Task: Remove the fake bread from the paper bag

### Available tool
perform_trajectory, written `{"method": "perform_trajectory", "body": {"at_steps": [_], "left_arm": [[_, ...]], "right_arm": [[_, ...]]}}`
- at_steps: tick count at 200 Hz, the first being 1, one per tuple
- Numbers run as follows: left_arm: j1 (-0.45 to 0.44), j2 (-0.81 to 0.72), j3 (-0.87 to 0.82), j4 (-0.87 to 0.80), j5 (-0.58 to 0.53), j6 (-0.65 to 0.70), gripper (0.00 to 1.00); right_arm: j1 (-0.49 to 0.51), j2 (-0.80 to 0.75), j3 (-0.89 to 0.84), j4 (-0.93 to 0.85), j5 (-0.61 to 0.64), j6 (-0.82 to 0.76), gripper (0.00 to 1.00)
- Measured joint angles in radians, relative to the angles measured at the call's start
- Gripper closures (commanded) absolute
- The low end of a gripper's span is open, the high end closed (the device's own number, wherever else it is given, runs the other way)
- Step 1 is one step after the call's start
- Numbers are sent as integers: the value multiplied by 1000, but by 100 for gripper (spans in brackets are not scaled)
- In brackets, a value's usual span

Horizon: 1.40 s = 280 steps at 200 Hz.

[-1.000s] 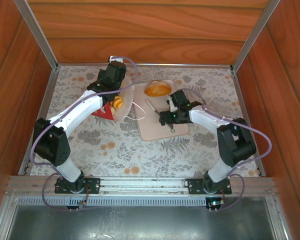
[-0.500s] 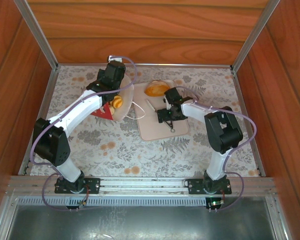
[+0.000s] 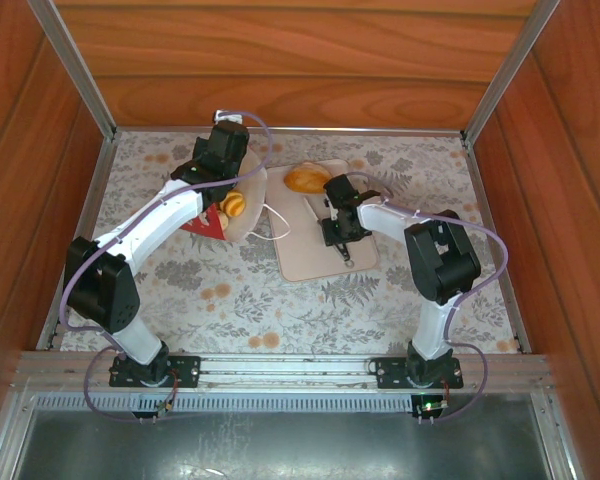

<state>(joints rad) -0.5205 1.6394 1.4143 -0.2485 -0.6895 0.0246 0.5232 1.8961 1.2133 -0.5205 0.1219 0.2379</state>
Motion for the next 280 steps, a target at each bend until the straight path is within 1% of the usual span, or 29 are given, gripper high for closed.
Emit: {"method": "perform_trajectory", "body": {"at_steps": [25,44,62,84,128,166,191,218,231,280], "left_arm": [[2,-3,0,-1,3,0,100],[2,-3,0,-1,4,0,100],[2,-3,0,-2,6,0,100],[2,-4,0,-2,6,0,100],[2,-11,0,-6,6,0,100],[2,-16,0,-6,6,0,100],[2,-17,0,-6,6,0,100],[2,-18,0,-6,6,-2,100],[2,-18,0,-6,7,-4,100],[2,-19,-1,-6,14,-7,100]], "right_arm": [[7,0,3,-29,19,2,61],[7,0,12,-64,35,3,65],[7,0,23,-120,61,9,72],[7,0,45,-202,86,18,75],[7,-1,116,-325,115,38,74],[6,-5,158,-406,115,58,75],[7,-37,159,-444,101,87,74],[13,-106,117,-443,77,116,71],[21,-133,82,-430,66,131,69],[40,-141,-57,-324,61,177,65]]}}
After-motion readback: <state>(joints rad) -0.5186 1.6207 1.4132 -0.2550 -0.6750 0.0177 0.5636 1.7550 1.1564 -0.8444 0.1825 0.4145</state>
